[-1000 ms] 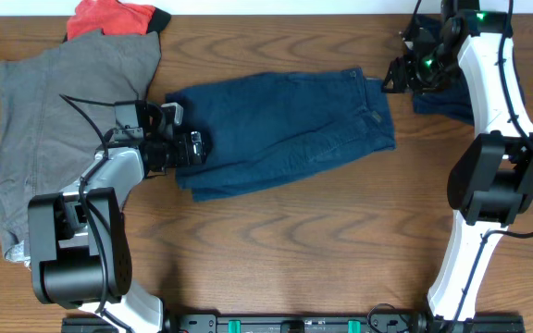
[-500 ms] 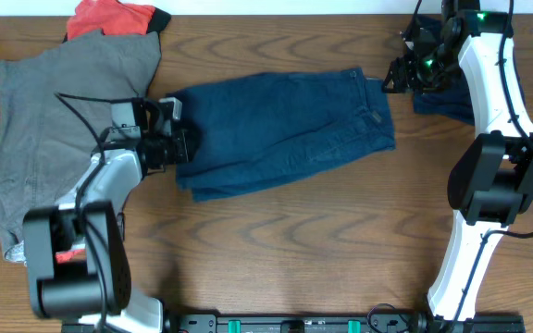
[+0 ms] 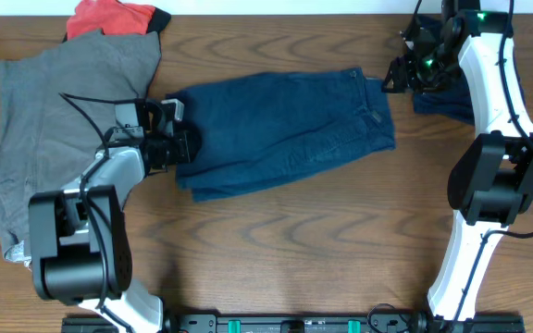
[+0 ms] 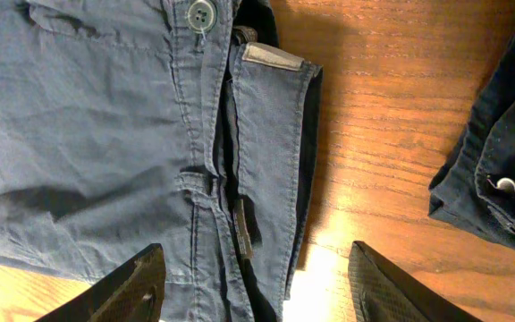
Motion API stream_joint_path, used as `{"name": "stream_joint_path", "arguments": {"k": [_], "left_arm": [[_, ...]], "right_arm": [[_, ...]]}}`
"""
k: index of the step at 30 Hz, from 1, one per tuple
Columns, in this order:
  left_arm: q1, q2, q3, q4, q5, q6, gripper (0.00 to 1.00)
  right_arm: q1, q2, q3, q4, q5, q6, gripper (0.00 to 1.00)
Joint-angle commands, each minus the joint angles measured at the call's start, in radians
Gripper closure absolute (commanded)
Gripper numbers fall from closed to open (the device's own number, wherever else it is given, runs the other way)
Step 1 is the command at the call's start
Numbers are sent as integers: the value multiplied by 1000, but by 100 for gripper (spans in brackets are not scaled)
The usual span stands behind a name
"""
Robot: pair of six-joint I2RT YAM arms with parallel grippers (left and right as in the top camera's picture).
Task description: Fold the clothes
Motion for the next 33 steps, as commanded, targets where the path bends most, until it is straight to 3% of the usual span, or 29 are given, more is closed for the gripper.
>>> {"name": "stream_joint_path", "arguments": {"k": [1, 25, 33], "left_arm": [[0, 24, 11, 8, -26, 3, 69], [0, 79, 11, 7, -60, 2, 70], [0, 79, 10, 2, -61, 2, 70]], "right_arm": [[-1, 8, -14, 6, -3, 3, 36], [-2, 8, -452, 443, -111, -52, 29], [4, 8, -595, 557, -311, -23, 41]]}}
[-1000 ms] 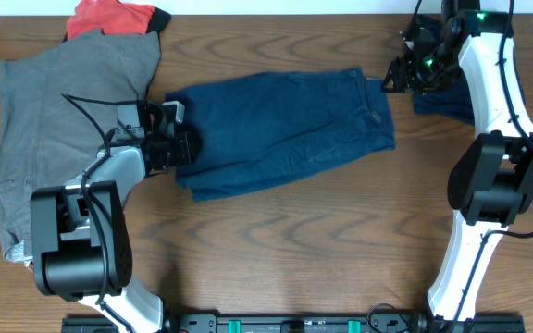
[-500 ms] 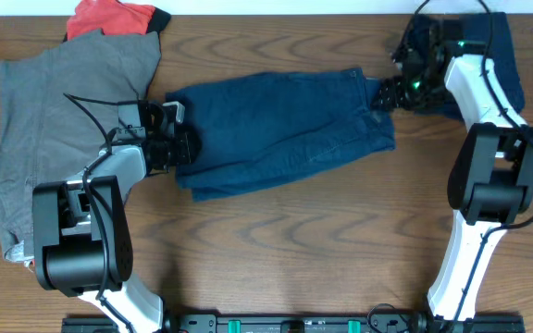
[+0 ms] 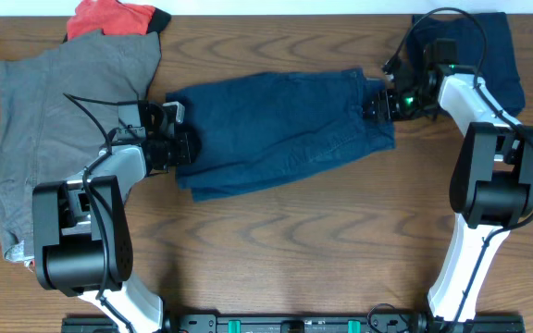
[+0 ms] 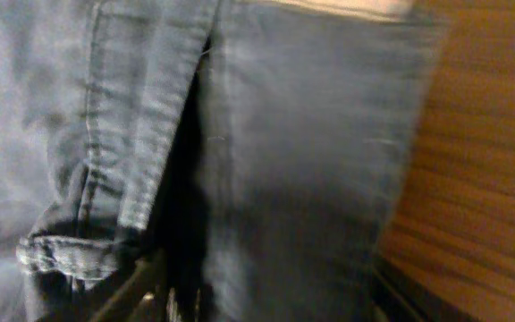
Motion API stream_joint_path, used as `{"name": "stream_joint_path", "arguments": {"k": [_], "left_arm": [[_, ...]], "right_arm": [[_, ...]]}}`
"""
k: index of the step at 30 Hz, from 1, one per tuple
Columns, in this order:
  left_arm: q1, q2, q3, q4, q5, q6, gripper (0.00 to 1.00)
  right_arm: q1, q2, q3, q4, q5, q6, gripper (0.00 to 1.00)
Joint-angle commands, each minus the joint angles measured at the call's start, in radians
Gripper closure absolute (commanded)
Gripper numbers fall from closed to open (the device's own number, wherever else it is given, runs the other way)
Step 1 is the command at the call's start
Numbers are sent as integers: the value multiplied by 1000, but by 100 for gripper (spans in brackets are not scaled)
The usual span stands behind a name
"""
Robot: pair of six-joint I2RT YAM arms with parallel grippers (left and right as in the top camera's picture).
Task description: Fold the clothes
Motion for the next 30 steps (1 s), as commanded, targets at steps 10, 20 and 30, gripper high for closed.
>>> {"name": "stream_joint_path", "arguments": {"k": [10, 20, 30], "left_arm": [[0, 39, 2, -22, -35, 2, 72], [0, 39, 2, -63, -30, -9, 80], [-62, 39, 2, -68, -32, -31, 81]], "right_arm": [[-51, 32, -103, 56, -93, 76, 99], [-158, -76, -6, -78, -99, 80, 99], [7, -330, -4, -169, -42, 108, 99]]}}
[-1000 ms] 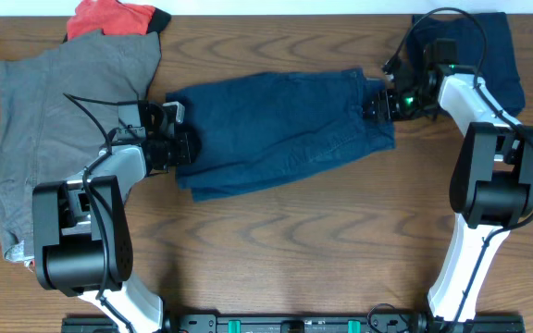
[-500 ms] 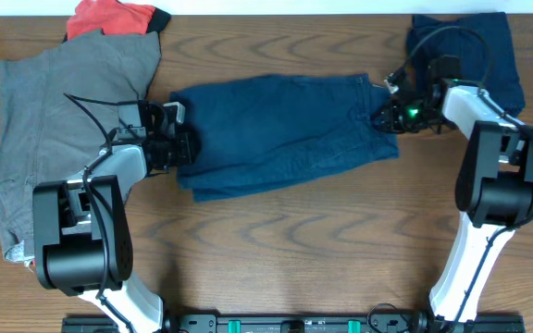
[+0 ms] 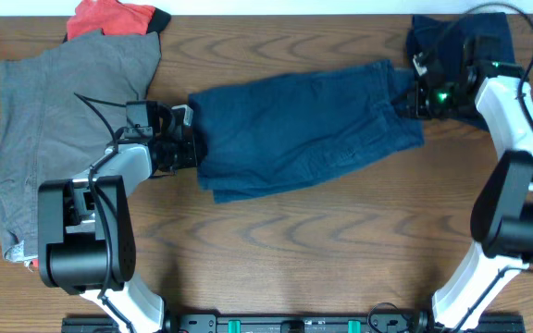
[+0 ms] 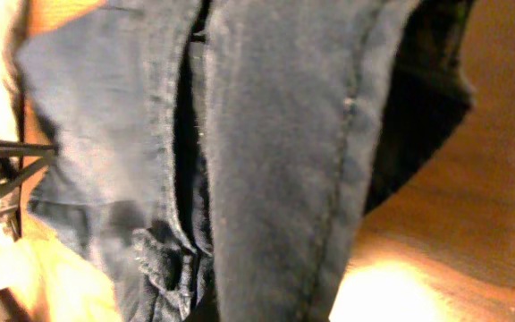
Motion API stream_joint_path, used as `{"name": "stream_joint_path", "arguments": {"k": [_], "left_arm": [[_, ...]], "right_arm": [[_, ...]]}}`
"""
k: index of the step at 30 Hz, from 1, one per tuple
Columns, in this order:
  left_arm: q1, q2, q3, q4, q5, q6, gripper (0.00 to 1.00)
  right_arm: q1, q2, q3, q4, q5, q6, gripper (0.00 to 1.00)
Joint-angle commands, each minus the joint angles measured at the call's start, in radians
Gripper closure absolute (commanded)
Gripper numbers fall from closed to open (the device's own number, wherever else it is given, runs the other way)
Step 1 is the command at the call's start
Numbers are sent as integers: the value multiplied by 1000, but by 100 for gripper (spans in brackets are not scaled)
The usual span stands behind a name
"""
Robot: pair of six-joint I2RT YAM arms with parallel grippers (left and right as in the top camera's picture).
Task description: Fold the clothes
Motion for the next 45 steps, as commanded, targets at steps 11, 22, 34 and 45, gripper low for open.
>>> {"name": "stream_joint_path", "arguments": {"k": [11, 22, 34, 45], "left_arm": [[-56, 34, -5, -15, -86, -5, 88], [-56, 34, -5, -15, -86, -6, 87], [-44, 28, -3, -15, -86, -34, 11], [16, -156, -2, -126, -83, -117, 3]], "right_arm": [[524, -89, 33, 220, 293, 264, 99], [808, -26, 32, 392, 520, 338, 99], [824, 104, 32, 465, 506, 322, 99], [823, 105, 32, 484, 504, 323, 99]]}}
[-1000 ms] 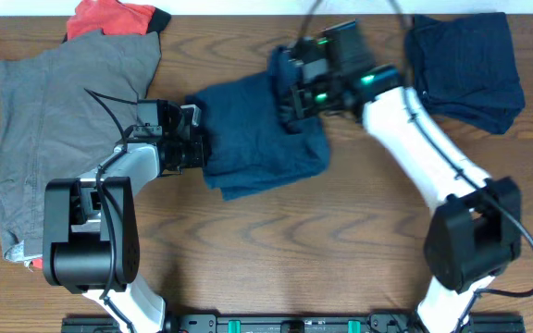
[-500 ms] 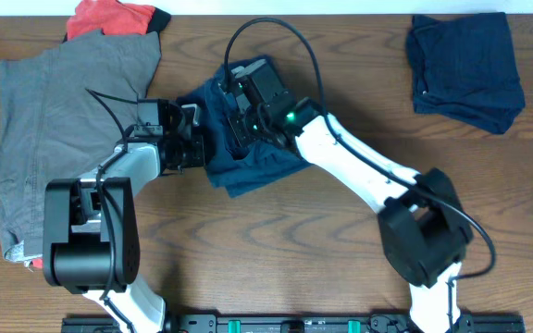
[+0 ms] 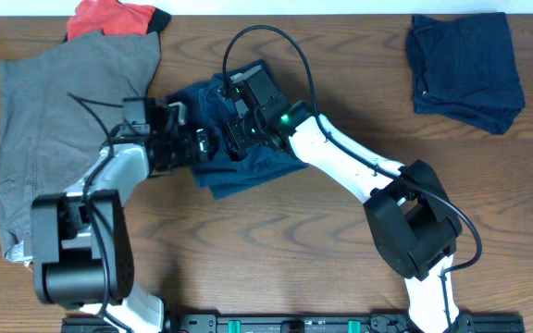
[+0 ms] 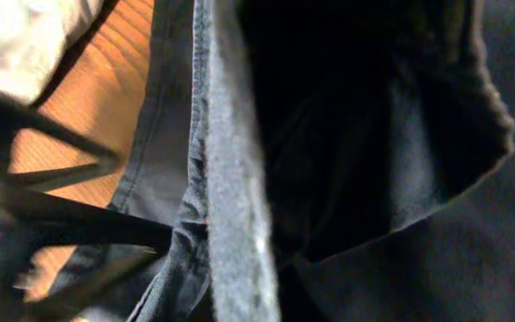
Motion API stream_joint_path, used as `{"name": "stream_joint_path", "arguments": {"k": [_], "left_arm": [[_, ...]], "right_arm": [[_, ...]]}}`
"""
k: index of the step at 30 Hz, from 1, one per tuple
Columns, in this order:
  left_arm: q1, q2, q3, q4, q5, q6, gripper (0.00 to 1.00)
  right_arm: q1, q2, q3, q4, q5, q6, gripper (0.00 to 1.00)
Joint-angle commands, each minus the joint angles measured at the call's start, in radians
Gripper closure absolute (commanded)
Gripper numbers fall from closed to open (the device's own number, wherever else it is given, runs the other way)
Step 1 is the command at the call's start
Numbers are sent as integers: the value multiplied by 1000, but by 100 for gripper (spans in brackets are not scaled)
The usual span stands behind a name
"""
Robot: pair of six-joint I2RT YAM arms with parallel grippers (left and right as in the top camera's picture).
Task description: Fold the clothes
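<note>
The blue shorts [image 3: 257, 171] lie doubled over themselves left of the table's middle. My right gripper [image 3: 241, 129] has reached across and sits over their left half, shut on the waistband end. The right wrist view is filled with a seamed blue edge [image 4: 231, 179] and dark folds, so its fingers are hidden there. My left gripper [image 3: 199, 146] is at the shorts' left hem, shut on that end. The two grippers are close together.
A grey shirt [image 3: 54, 120] is spread over the left of the table, with a red garment [image 3: 109, 17] at the back left. A folded navy garment [image 3: 465, 69] lies at the back right. The right arm's cable [image 3: 276, 37] loops above the shorts.
My right gripper has gone from the right end of the stretched shorts to their left end, with the waistband in it. The shorts are now doubled over. The left gripper has barely moved.
First the shorts lay spread out, the left gripper at their left hem and the right gripper open above the waistband. Then the right gripper was down on the waistband. Then the shorts were shifted right and stretched flat. Now the waistband end lies over the left end.
</note>
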Motion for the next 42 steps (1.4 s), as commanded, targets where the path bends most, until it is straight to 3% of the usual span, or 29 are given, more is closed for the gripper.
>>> {"name": "stream_joint_path", "arguments": {"k": [1, 16, 21, 23, 26, 30, 33, 38, 41, 42], "left_arm": [[3, -84, -10, -27, -35, -24, 3], [45, -424, -11, -152, -39, -80, 3], [103, -447, -11, -167, -39, -80, 1], [118, -442, -12, -182, -38, -79, 0], [127, -433, -14, -200, -39, -79, 2], [127, -415, -14, -201, -39, -74, 2], [127, -407, -14, -200, -39, -75, 2], [127, -390, -16, -201, -39, -52, 2], [127, -375, -19, -201, -39, -52, 2], [127, -368, -19, -201, -39, -52, 2]], "right_arm": [[1, -4, 7, 10, -1, 6, 99], [34, 19, 7, 150, -54, 37, 96], [84, 53, 7, 190, -79, 31, 32], [93, 53, 7, 191, -79, 5, 20], [81, 34, 8, 180, -84, 2, 13], [27, -18, 8, 119, -87, 0, 13], [-24, -37, 8, 57, -87, -34, 19], [-80, -29, 6, -106, -95, -131, 46], [-85, -20, 6, -173, -90, -181, 66], [-85, -14, 4, -182, -86, -189, 77]]}}
